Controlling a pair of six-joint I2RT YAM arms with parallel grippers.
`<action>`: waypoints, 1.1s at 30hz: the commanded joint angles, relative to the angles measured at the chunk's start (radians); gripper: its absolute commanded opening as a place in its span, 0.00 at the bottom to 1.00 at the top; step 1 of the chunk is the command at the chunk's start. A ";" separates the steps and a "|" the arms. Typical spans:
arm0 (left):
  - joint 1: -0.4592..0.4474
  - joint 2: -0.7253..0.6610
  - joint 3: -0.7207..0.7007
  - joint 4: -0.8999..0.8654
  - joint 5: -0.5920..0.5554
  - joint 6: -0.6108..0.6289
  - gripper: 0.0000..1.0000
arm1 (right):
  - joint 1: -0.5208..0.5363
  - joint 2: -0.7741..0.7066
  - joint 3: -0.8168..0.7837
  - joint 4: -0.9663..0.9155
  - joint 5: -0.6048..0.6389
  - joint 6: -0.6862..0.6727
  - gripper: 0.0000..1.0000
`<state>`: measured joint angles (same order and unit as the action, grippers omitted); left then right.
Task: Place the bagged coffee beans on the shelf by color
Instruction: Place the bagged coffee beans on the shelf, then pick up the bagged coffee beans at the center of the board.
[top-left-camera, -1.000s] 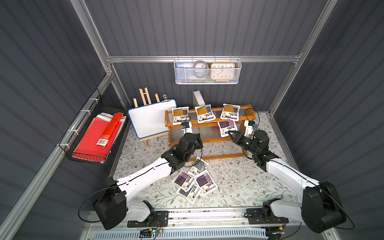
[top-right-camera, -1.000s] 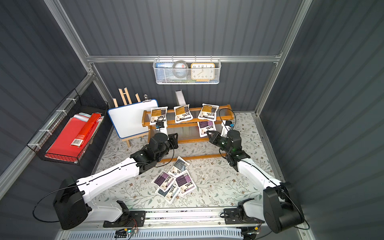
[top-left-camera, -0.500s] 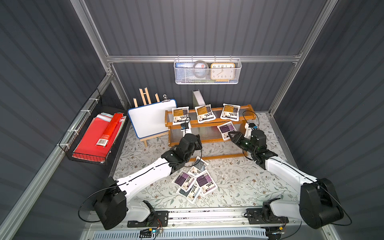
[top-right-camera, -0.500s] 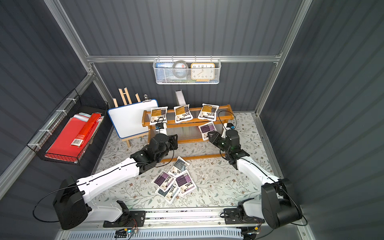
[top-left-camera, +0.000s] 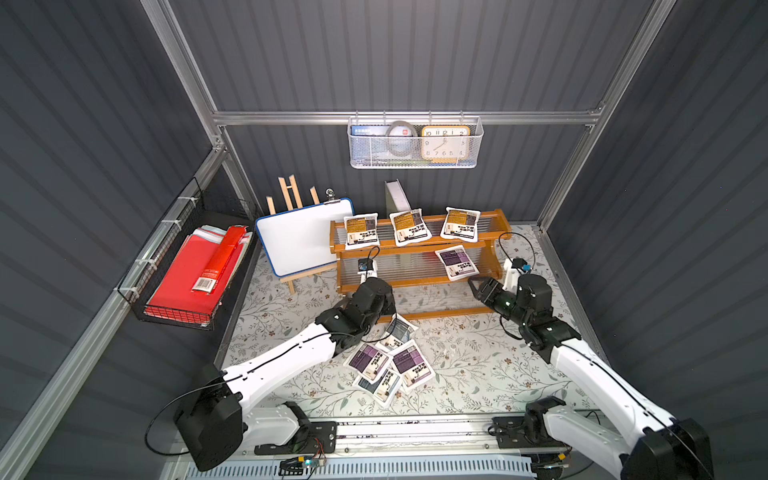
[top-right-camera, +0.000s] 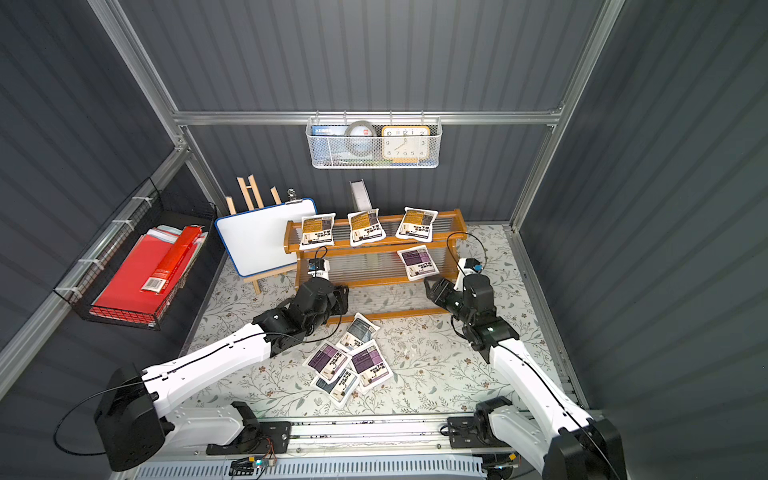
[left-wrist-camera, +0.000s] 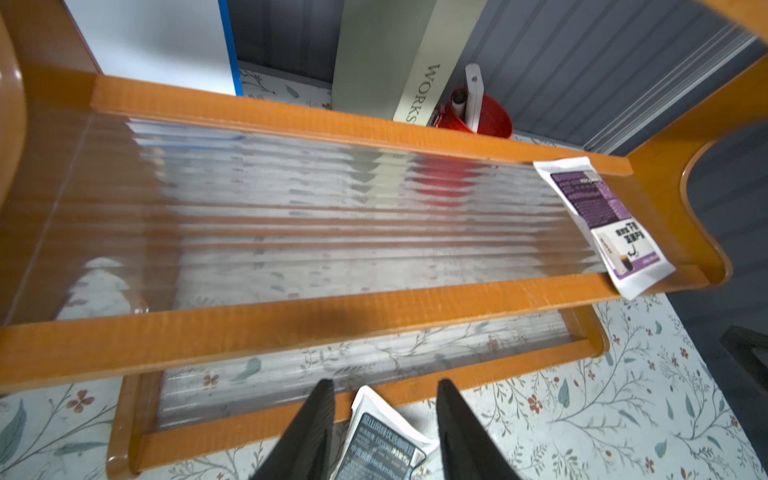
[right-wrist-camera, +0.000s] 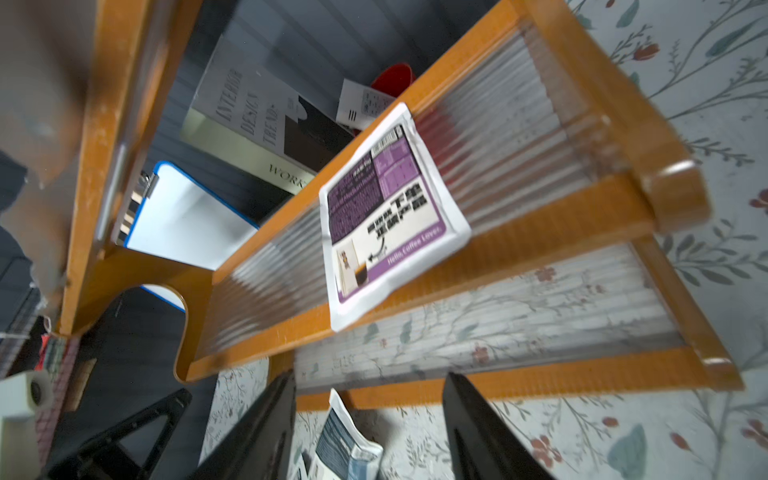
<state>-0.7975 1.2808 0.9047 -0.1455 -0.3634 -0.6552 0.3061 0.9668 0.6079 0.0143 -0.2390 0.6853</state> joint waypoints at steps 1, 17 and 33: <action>0.004 -0.004 -0.024 -0.078 0.119 0.040 0.44 | 0.016 -0.040 -0.030 -0.139 -0.157 -0.084 0.56; -0.091 0.190 -0.085 -0.099 0.469 0.166 0.24 | 0.309 0.154 -0.144 -0.308 -0.411 -0.215 0.53; -0.149 0.286 -0.127 -0.066 0.422 0.163 0.11 | 0.348 0.447 -0.145 -0.011 -0.456 -0.224 0.46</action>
<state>-0.9478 1.5604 0.7986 -0.2111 0.0669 -0.5049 0.6407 1.3758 0.4442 -0.0750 -0.6743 0.4702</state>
